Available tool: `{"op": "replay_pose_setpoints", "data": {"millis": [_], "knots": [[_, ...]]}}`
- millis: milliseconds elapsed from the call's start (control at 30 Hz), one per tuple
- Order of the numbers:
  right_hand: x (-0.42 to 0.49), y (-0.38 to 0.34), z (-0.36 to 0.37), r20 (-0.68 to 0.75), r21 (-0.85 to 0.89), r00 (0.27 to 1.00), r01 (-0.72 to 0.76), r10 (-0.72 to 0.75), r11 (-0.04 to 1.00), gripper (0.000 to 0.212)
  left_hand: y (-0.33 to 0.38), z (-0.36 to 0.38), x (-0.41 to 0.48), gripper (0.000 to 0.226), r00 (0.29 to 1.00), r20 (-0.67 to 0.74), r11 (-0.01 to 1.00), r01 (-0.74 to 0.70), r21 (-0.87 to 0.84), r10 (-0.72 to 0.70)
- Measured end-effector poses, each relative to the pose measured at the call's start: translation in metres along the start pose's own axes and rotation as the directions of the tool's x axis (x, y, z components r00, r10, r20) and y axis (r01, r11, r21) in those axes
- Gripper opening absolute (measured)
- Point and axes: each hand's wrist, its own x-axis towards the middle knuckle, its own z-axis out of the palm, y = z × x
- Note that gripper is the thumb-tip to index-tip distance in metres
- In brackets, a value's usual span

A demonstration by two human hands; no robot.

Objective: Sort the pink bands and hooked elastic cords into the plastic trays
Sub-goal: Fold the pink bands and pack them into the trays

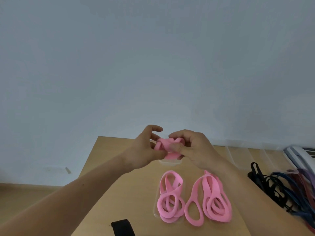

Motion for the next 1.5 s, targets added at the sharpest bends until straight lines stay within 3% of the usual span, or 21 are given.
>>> {"op": "replay_pose_setpoints", "data": {"millis": [167,333,500,700,833,933,1100,1267,1367,1500], "knots": [[0.012,0.011,0.021,-0.056,-0.133,0.995,0.069,-0.077,0.989,0.029,-0.016,-0.021,0.004,0.034,0.988,0.121,0.944,0.130,-0.302,-0.097],[0.024,0.031,0.052,-0.181,-0.117,0.982,0.039,-0.060,0.992,0.034,-0.046,-0.038,0.013,0.032,0.990,-0.003,0.914,0.131,-0.384,-0.143],[0.031,0.072,0.066,-0.229,-0.126,0.973,-0.053,0.023,0.991,0.025,-0.083,-0.030,0.029,0.023,0.980,-0.170,0.973,0.060,-0.222,-0.100],[0.040,0.123,0.033,-0.163,-0.340,0.981,-0.158,0.107,0.927,0.023,-0.112,0.001,0.064,0.023,0.986,-0.074,0.988,0.142,-0.061,-0.146],[0.072,0.140,0.005,-0.215,-0.449,0.976,-0.118,0.022,0.886,0.017,-0.109,0.012,0.102,0.013,0.985,-0.020,0.985,0.169,-0.044,-0.170],[0.099,0.152,-0.014,-0.233,-0.469,0.972,-0.085,-0.031,0.879,0.016,-0.111,0.012,0.129,0.019,0.982,0.022,0.982,0.187,-0.015,-0.187],[0.130,0.183,-0.023,-0.209,-0.462,0.978,-0.073,-0.028,0.884,0.008,-0.122,0.022,0.173,0.013,0.973,-0.116,0.977,0.208,0.051,-0.201],[0.147,0.203,-0.038,-0.104,-0.503,0.995,-0.050,-0.003,0.863,0.024,-0.135,0.031,0.197,0.018,0.972,-0.153,0.969,0.198,0.150,-0.176],[0.159,0.209,-0.045,-0.043,-0.654,0.999,-0.003,-0.032,0.757,0.022,-0.146,0.030,0.202,0.022,0.988,-0.083,0.941,0.153,0.303,-0.134],[0.176,0.210,-0.036,0.005,-0.636,0.999,0.032,-0.036,0.771,0.020,-0.161,0.024,0.207,0.022,0.994,-0.108,0.785,0.049,0.618,0.023]]}}
